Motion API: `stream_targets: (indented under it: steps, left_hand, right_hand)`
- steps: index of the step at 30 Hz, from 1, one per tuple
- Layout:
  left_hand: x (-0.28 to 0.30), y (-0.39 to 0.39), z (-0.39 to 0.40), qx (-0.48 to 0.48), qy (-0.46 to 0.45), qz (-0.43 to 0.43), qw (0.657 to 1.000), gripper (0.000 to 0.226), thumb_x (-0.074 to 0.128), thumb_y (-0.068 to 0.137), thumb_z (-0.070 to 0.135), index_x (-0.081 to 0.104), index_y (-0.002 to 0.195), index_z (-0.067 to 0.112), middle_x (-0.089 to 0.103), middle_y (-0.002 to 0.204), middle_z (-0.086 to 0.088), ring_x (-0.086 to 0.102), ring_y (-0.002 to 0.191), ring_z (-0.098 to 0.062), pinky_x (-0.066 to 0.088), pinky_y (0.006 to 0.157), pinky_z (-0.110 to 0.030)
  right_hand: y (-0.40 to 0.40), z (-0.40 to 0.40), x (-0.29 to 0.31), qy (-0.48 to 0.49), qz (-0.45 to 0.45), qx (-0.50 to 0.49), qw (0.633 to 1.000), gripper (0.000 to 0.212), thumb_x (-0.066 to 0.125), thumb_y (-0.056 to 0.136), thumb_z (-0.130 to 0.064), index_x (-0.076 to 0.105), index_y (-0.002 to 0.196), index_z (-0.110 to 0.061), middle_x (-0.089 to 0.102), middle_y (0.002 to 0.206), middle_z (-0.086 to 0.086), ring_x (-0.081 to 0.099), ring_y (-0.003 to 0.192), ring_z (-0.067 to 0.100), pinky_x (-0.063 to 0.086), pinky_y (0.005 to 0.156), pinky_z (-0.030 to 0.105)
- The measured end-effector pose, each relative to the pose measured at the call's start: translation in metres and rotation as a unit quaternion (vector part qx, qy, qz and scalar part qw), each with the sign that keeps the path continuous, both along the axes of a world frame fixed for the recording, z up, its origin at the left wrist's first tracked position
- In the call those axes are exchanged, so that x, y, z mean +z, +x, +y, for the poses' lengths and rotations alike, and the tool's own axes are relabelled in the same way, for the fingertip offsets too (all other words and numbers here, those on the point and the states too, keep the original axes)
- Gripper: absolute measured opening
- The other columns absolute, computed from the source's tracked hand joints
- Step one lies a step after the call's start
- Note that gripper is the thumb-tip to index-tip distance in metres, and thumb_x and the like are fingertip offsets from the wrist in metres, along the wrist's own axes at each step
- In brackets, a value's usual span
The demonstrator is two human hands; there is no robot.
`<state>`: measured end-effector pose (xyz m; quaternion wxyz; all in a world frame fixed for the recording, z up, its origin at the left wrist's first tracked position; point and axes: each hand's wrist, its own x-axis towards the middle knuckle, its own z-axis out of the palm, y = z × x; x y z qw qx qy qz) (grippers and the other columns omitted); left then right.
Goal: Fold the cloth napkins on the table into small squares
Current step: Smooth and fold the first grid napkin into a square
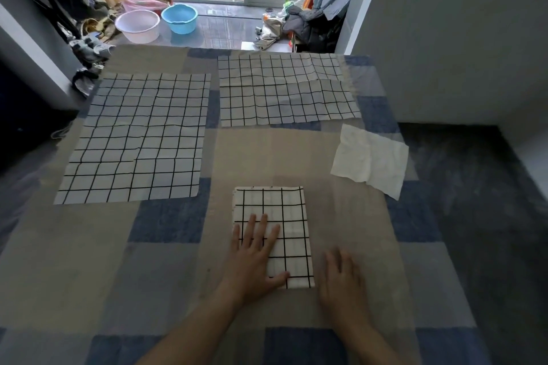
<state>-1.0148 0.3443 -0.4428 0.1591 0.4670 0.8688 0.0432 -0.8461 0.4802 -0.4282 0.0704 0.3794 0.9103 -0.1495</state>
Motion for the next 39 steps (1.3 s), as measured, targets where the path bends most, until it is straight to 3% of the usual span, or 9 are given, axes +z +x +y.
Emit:
stream_targets:
  steps: [4, 8, 12, 15, 19, 25, 29, 34, 39]
  left_hand:
    - [0.012, -0.011, 0.003, 0.01, 0.005, -0.083, 0.996, 0.095, 0.041, 0.083, 0.073, -0.014, 0.151, 0.037, -0.036, 0.154, 0.005, -0.037, 0.139, -0.015, -0.016, 0.117, -0.047]
    - [0.024, -0.022, -0.007, 0.236, 0.202, -0.065, 0.948, 0.068, 0.063, 0.084, 0.038, 0.036, 0.144, 0.025, 0.027, 0.153, -0.001, 0.023, 0.141, -0.023, 0.024, 0.116, -0.043]
    - [0.03, -0.022, -0.012, 0.44, 0.166, -0.129, 0.873, 0.046, 0.065, 0.083, 0.035, 0.048, 0.12, 0.013, 0.049, 0.123, -0.008, 0.044, 0.114, -0.026, 0.04, 0.097, -0.043]
    - [0.03, -0.026, -0.013, 0.435, 0.152, -0.155, 0.874, 0.041, 0.066, 0.082, 0.04, 0.049, 0.111, 0.016, 0.05, 0.11, -0.002, 0.048, 0.104, -0.022, 0.043, 0.093, -0.043]
    - [0.029, -0.037, -0.015, 0.436, 0.176, -0.233, 0.851, 0.028, 0.068, 0.08, 0.039, 0.055, 0.099, 0.023, 0.057, 0.096, 0.004, 0.056, 0.089, -0.016, 0.053, 0.084, -0.045]
    - [0.04, -0.037, -0.014, 0.44, 0.224, -0.364, 0.79, 0.034, 0.064, 0.089, 0.043, 0.061, 0.111, 0.016, 0.063, 0.103, -0.001, 0.059, 0.093, -0.013, 0.046, 0.071, -0.026]
    - [0.054, -0.037, -0.009, 0.44, 0.24, -0.474, 0.724, 0.046, 0.062, 0.088, 0.05, 0.055, 0.12, 0.019, 0.067, 0.106, -0.004, 0.064, 0.096, -0.019, 0.047, 0.075, -0.031]
    - [0.063, -0.024, -0.005, 0.387, 0.218, -0.552, 0.706, 0.055, 0.069, 0.085, 0.041, 0.046, 0.13, 0.019, 0.063, 0.109, -0.005, 0.061, 0.093, -0.019, 0.048, 0.075, -0.029]
    - [0.062, -0.011, -0.008, 0.365, 0.227, -0.631, 0.646, 0.056, 0.072, 0.077, 0.047, 0.047, 0.122, 0.026, 0.066, 0.101, -0.006, 0.064, 0.085, -0.023, 0.056, 0.074, -0.032]
  right_hand:
    - [-0.04, -0.011, 0.023, -0.078, 0.077, 0.022, 0.994, 0.034, 0.055, 0.091, -0.022, 0.054, 0.124, -0.012, 0.047, 0.12, 0.007, 0.048, 0.104, 0.02, 0.045, 0.087, 0.029]
    - [-0.073, -0.012, 0.038, -0.289, 0.12, -0.197, 0.929, 0.025, 0.058, 0.092, -0.029, 0.052, 0.109, -0.011, 0.047, 0.115, 0.006, 0.052, 0.092, 0.017, 0.043, 0.069, 0.024]
    - [-0.096, 0.002, 0.041, -0.377, 0.175, -0.339, 0.844, 0.042, 0.072, 0.08, -0.028, 0.046, 0.103, -0.004, 0.057, 0.103, 0.012, 0.057, 0.094, 0.025, 0.05, 0.086, 0.041]
    - [-0.106, 0.017, 0.033, -0.432, 0.177, -0.368, 0.804, 0.06, 0.079, 0.069, -0.042, 0.054, 0.106, -0.002, 0.065, 0.101, 0.013, 0.065, 0.094, 0.029, 0.056, 0.085, 0.046]
    - [-0.108, 0.021, 0.046, -0.498, 0.19, -0.302, 0.79, 0.02, 0.066, 0.09, -0.02, 0.065, 0.095, -0.001, 0.07, 0.091, 0.016, 0.068, 0.081, 0.026, 0.058, 0.072, 0.037]
    - [-0.091, 0.021, 0.088, -0.558, 0.266, -0.228, 0.752, 0.014, 0.059, 0.093, -0.015, 0.063, 0.089, -0.003, 0.069, 0.081, 0.013, 0.067, 0.07, 0.021, 0.056, 0.059, 0.032]
    - [-0.073, 0.029, 0.112, -0.601, 0.278, -0.198, 0.723, 0.016, 0.058, 0.094, -0.022, 0.063, 0.096, -0.006, 0.071, 0.095, 0.014, 0.069, 0.086, 0.026, 0.057, 0.07, 0.038]
    - [-0.051, 0.034, 0.122, -0.622, 0.289, -0.21, 0.696, 0.026, 0.055, 0.096, -0.026, 0.063, 0.116, -0.011, 0.073, 0.106, 0.011, 0.07, 0.096, 0.025, 0.059, 0.071, 0.036]
    - [-0.035, 0.036, 0.122, -0.65, 0.289, -0.2, 0.674, 0.031, 0.051, 0.097, -0.028, 0.06, 0.123, -0.013, 0.069, 0.116, 0.013, 0.067, 0.107, 0.029, 0.056, 0.082, 0.041]
